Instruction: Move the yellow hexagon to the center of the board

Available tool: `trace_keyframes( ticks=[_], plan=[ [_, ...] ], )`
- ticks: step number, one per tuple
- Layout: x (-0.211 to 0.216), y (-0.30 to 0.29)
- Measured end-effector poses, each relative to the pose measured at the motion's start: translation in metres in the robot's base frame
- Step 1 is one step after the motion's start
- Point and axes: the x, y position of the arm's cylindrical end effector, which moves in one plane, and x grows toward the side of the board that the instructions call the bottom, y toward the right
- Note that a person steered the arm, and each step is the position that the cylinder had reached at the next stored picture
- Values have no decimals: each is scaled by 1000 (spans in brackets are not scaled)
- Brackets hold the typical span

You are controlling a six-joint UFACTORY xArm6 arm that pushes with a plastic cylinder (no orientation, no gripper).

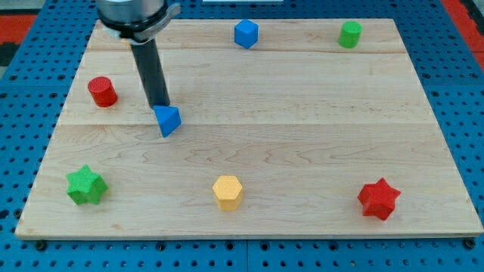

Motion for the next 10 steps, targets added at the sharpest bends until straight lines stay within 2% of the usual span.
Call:
trace_keyframes(
  ticks=[3,4,6,8,10],
  plan=[
    [43,30],
    [82,-3],
    [190,9],
    [150,125],
    [121,204]
  ],
)
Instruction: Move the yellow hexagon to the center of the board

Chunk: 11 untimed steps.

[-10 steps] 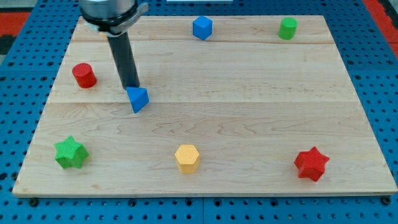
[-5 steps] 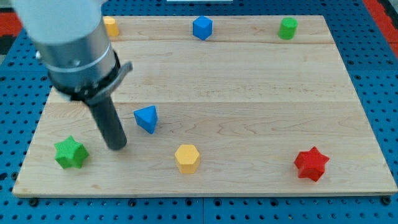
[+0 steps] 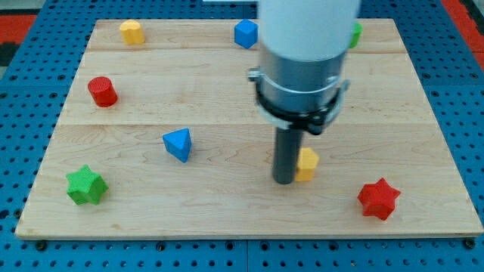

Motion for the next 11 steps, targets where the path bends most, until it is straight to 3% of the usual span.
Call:
trace_keyframes(
  ticks=[3,6,8,9,10,11],
  plan=[
    [13,92],
    [-68,-48],
    [-26,4],
    [-37,48],
    [-82,10],
    [-97,-47]
  ],
)
